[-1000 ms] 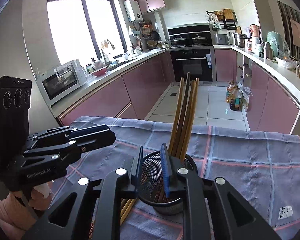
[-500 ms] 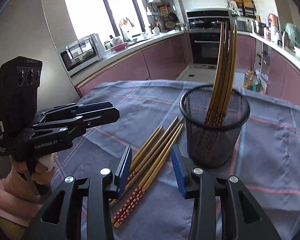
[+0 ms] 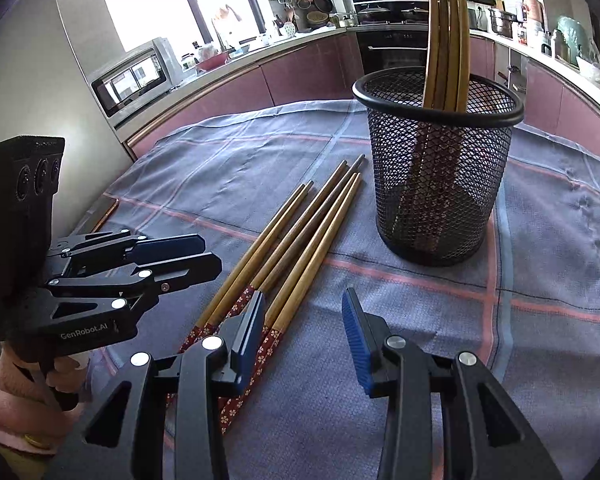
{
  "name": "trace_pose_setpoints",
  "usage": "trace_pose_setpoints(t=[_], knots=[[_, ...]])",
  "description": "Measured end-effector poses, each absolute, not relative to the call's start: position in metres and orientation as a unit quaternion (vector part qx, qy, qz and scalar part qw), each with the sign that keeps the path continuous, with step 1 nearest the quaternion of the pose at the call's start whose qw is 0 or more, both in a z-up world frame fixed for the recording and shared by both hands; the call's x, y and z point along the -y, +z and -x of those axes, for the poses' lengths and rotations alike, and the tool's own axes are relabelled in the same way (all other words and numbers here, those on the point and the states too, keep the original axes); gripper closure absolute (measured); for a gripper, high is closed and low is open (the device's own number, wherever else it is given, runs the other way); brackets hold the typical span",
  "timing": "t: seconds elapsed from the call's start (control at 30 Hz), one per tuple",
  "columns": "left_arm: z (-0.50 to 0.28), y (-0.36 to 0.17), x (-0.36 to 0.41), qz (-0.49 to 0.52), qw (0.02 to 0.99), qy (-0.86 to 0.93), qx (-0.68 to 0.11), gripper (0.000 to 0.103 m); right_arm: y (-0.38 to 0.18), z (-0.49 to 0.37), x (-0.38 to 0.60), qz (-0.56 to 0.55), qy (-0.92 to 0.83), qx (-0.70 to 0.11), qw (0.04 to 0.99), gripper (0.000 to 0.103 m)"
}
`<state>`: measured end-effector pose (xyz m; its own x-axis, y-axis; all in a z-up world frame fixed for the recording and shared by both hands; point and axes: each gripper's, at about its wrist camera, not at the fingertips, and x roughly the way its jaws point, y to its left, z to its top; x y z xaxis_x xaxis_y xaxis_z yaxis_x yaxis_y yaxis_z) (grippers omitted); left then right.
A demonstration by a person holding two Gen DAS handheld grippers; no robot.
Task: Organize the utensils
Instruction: 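Grasp a chopstick from the pile with the right tool while the left tool grasps one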
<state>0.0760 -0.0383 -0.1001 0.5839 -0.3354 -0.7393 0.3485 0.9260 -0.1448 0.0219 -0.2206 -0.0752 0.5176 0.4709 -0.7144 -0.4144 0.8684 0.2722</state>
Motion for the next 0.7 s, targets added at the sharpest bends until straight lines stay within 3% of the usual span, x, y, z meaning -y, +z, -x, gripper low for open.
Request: trace_pose_setpoints(t=[0.7], knots=[[-0.082,-0.112,0.045,-0.027,0.884,-0.185,-0.429,0.069,-0.082,-0.025,0.210,0.004,0.225,-0.421,0.879,0.065]])
